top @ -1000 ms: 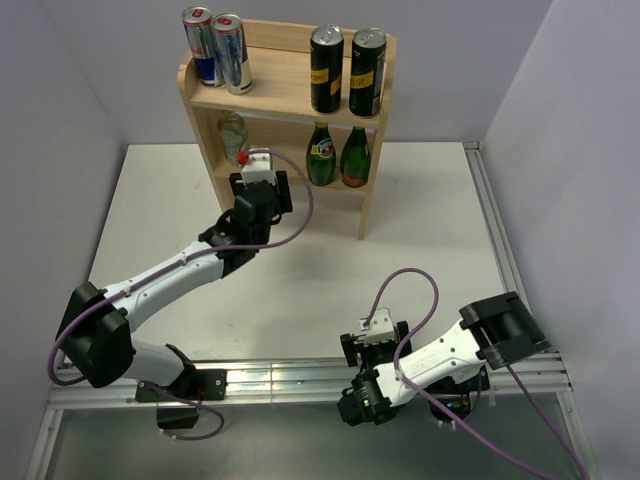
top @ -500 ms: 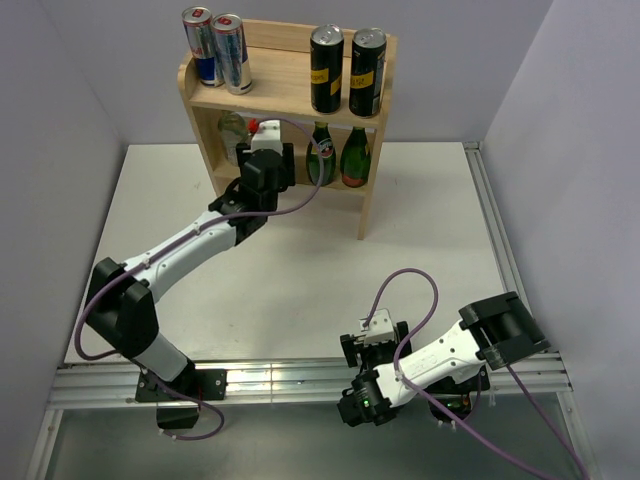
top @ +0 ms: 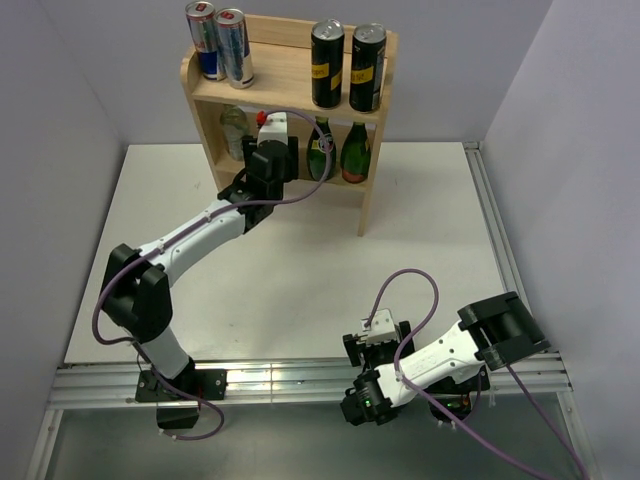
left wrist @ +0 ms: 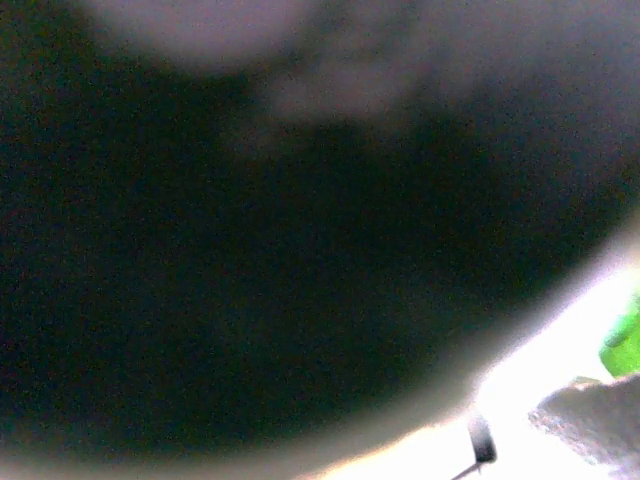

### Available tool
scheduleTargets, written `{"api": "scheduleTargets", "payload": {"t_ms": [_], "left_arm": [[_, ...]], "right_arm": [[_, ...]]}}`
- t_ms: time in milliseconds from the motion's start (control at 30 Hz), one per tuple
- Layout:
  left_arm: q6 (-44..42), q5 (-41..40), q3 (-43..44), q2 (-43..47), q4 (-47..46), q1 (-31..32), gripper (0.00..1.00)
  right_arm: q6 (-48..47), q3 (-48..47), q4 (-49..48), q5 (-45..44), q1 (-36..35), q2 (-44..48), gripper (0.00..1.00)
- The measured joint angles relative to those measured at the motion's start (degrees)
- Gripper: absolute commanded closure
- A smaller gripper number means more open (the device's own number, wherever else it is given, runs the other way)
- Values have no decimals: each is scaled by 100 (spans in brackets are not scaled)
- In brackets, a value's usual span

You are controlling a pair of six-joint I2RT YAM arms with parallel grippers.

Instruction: Place and organize the beverage onto the shelf

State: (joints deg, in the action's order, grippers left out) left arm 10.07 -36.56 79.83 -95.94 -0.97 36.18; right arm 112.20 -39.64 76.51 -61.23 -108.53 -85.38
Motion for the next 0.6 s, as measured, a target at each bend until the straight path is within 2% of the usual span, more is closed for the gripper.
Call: {"api": "scheduleTargets", "payload": {"t_ms": [433,600], "left_arm": [[-37,70,210,-308,-216,-339,100],[-11,37,-24,-299,-715,-365,100]], "right_arm": [[0,57,0,4,-9,4,1],[0,57,0,4,-9,4,0]]}}
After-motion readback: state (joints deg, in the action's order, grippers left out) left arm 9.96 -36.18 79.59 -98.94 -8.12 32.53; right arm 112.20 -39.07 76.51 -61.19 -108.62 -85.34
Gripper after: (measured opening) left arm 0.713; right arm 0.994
